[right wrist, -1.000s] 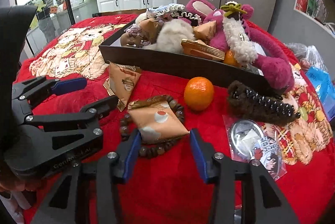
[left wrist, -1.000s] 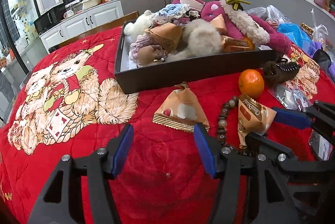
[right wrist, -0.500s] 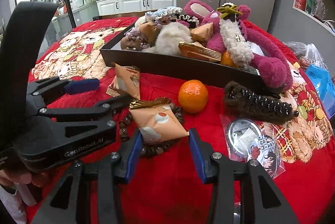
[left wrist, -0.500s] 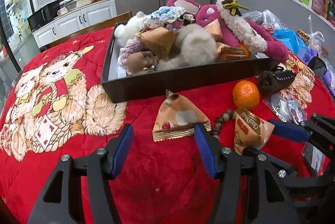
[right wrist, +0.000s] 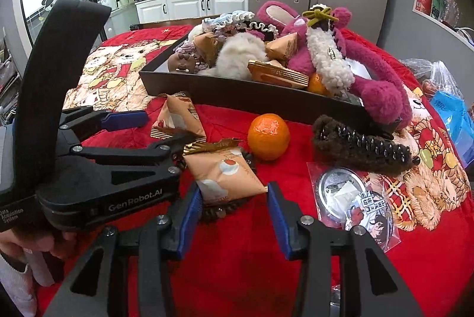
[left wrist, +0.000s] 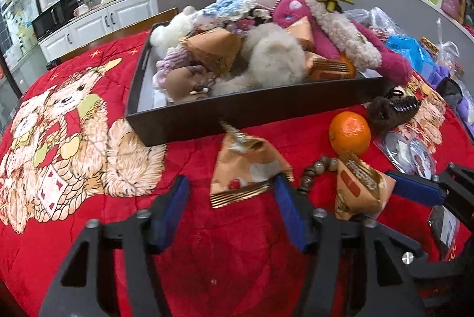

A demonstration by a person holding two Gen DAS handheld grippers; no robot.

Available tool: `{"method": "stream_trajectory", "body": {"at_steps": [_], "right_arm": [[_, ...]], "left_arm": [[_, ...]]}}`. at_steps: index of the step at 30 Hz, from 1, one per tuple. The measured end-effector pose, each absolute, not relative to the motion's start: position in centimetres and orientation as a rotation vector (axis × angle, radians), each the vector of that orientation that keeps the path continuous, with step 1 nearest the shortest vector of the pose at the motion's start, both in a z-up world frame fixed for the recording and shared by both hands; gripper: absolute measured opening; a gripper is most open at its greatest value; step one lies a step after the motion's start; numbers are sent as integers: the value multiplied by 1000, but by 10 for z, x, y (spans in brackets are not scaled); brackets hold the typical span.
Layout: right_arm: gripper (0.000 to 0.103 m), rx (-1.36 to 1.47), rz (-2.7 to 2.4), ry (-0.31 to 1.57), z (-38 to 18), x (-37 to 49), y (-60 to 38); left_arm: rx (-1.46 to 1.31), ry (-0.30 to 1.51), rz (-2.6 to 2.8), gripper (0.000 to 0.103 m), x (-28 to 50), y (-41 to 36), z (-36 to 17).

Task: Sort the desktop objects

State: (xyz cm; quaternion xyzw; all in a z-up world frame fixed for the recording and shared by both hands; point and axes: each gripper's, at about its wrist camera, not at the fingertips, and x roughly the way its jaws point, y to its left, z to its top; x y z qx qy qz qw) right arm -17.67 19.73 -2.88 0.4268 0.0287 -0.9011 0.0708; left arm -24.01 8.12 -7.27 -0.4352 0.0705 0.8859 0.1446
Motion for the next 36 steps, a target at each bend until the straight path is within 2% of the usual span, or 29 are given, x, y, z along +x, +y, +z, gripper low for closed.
{"method": "stream_trajectory", "body": {"at_steps": [1, 4, 6, 10, 20, 31, 36], "right_arm": [[45, 1283, -2710, 86, -29, -177, 198], [45, 1284, -2714, 91, -29, -176, 198], [45, 1284, -2716, 90, -28, -176, 199], [45, 1271, -2717, 83, -25, -175, 199], [45, 1252, -2725, 86, -22, -174, 199], [45, 1182, -2764, 93, -7, -165, 194], [45, 1146, -2818, 48, 6, -162, 197]], "left_arm": [[-1247, 215, 2551, 38, -239, 83, -72], [-1237, 242, 2554, 30, -237, 86, -71], [-1239, 241, 2560, 15, -237, 86, -71], [-1234, 238, 2567, 9, -235, 86, -70], [-1204, 220, 2592, 6, -227, 84, -63], [-1108, 190, 2668, 6, -209, 75, -31], [-1114, 68, 2682, 6, -208, 61, -18]]}}
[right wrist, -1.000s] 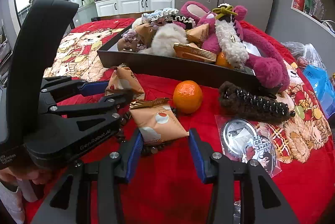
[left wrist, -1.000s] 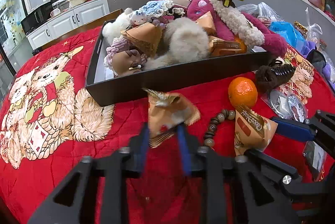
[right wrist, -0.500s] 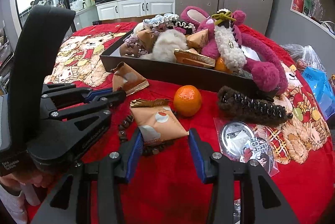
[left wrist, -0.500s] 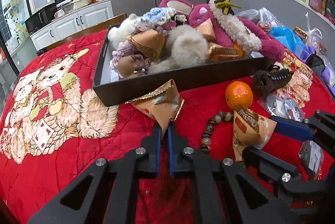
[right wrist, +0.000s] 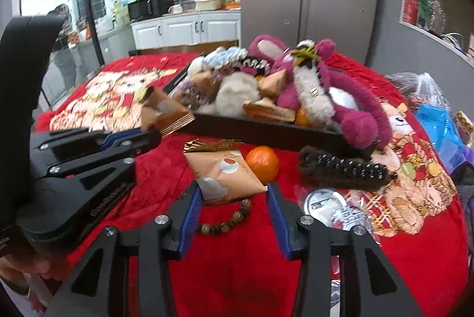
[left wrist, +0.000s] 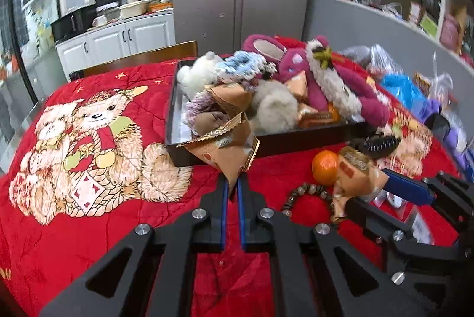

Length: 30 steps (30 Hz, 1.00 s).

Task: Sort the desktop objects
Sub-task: 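Close left gripper on tan packet while right gripper closes on packet atop bracelet, then carry both triangular packets in left and right grippers over the tray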

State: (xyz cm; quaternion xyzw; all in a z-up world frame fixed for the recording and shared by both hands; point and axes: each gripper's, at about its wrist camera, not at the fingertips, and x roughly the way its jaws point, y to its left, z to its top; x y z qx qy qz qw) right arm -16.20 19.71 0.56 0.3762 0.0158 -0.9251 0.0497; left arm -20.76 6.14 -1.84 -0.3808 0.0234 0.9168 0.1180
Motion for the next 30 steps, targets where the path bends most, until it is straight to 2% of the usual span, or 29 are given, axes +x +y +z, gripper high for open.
{"method": "stream_trajectory", "body": {"at_steps": [16, 30], "right_arm": [[45, 1014, -2921, 85, 61, -151, 196], [45, 957, -2957, 81, 83, -151, 197]], "left_arm": [[-1072, 53, 2719, 6, -185, 53, 17], [-1046, 94, 2729, 7, -195, 67, 40]]}}
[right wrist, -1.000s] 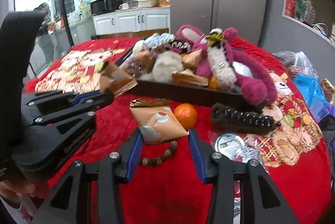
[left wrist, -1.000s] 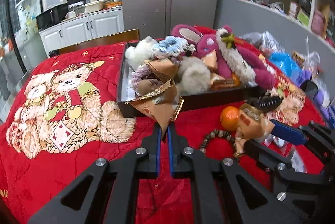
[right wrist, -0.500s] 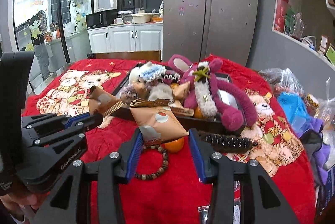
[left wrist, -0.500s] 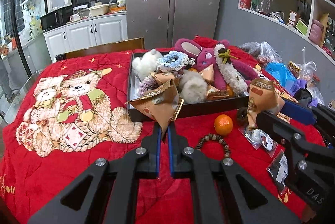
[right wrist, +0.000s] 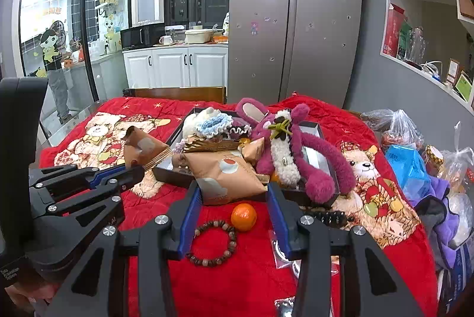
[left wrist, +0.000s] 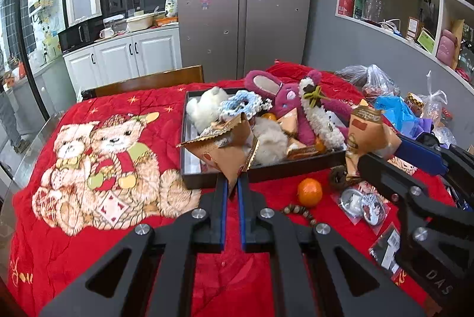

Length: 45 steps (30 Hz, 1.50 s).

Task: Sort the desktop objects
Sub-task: 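Carry both triangular packets in left and right grippers over the tray, then lower both packets into the tray and open both grippers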

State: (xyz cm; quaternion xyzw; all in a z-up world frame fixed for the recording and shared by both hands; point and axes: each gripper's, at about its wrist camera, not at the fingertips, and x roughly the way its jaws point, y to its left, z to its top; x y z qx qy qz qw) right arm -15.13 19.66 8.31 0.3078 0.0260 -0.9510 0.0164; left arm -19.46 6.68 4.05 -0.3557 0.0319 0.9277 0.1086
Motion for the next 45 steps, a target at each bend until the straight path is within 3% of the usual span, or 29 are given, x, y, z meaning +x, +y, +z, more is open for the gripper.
{"method": "stream_trajectory", "body": {"at_steps": [12, 28, 45], "right_arm": [[45, 961, -2975, 102, 104, -200, 215], [45, 1028, -2949, 165, 82, -305, 231], [45, 1073, -2912, 169, 53, -339, 225]], "left_arm": [[-1010, 108, 2726, 7, -248, 90, 66], [-1085, 89, 2686, 7, -360, 108, 28], [-1094, 80, 2687, 6, -370, 95, 15]]}}
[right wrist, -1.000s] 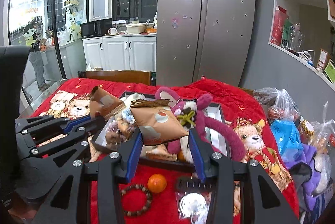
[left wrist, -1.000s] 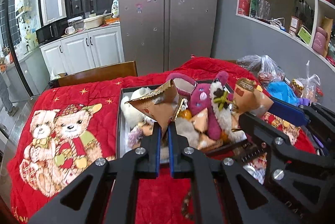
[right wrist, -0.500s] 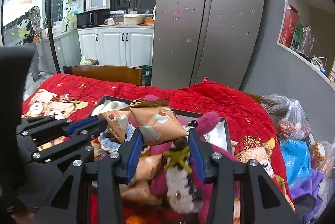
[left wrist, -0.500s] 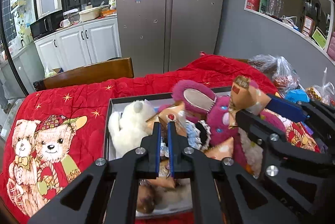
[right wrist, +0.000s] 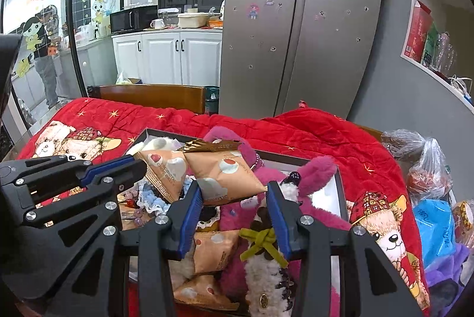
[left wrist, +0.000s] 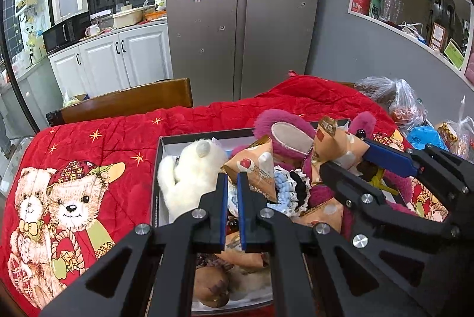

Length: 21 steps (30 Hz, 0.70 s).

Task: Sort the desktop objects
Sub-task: 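Lower both packets into the tray and open both grippers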

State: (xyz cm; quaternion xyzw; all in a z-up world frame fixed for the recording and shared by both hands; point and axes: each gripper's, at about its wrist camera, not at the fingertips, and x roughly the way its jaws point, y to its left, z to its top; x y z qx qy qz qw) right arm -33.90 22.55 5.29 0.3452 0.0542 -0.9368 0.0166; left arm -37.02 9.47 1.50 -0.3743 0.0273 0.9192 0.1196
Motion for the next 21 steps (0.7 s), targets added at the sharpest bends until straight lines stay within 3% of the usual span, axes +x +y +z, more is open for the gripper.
{"method": "stream_trajectory", "body": {"at_steps": [14, 17, 18, 19, 21], "right_arm": [[51, 1073, -2904, 163, 53, -343, 225], [55, 1074, -2919, 167, 55, -343, 226], [55, 1072, -2927, 165, 55, -342, 226], [56, 1074, -2937, 164, 56, -342, 227], [67, 1071, -2946, 164, 58, -342, 230]], "left_arm": [[-1113, 122, 2710, 10, -372, 93, 11], [-1162, 115, 2749, 42, -375, 87, 9], [-1169, 109, 2766, 59, -376, 83, 9], [-1172, 101, 2783, 66, -377, 80, 9], [-1172, 76, 2791, 67, -378, 74, 9]]}}
